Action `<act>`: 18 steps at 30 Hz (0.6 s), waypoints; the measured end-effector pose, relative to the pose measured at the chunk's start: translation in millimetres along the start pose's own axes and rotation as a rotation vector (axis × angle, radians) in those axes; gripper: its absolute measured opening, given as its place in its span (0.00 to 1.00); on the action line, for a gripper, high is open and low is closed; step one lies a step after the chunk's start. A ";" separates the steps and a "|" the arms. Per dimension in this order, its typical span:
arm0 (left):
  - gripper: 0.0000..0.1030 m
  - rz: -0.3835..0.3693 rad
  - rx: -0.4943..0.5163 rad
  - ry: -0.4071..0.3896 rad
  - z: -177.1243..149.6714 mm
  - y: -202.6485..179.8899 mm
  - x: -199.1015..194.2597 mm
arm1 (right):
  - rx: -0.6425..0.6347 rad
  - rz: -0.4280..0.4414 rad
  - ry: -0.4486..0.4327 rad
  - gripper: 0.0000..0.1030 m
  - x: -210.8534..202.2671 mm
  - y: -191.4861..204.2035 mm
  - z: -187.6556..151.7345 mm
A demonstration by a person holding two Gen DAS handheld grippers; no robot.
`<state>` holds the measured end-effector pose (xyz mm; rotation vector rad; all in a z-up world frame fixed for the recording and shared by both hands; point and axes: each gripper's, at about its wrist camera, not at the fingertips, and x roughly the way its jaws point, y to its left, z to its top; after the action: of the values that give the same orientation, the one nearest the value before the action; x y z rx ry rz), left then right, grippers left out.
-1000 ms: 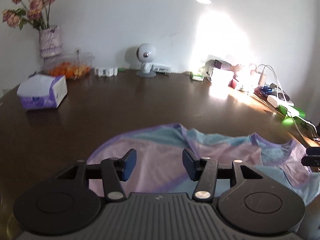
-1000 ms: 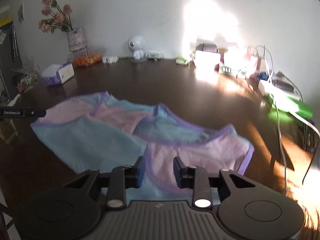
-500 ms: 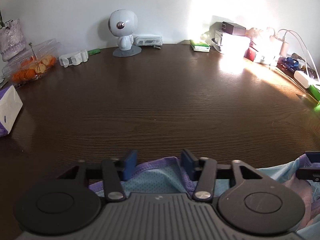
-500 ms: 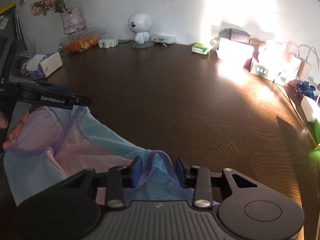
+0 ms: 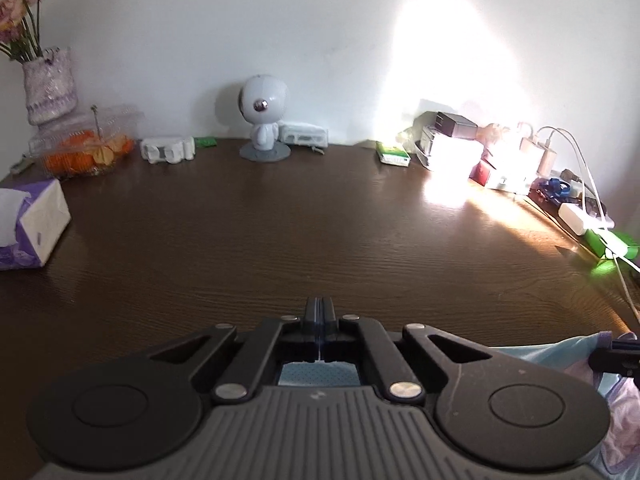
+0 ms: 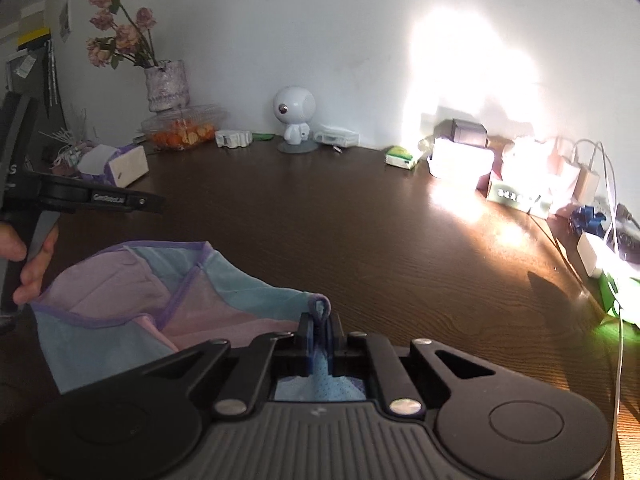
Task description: Fold clothes
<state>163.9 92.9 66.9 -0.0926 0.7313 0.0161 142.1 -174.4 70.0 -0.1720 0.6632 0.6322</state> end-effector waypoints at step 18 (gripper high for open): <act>0.01 0.001 -0.035 0.095 0.9 -17.6 41.9 | 0.042 -0.002 0.050 0.05 24.2 -1.2 -7.1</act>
<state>196.5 74.7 41.0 -0.1276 0.8264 0.0254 153.9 -165.9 49.3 -0.1499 0.7240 0.6130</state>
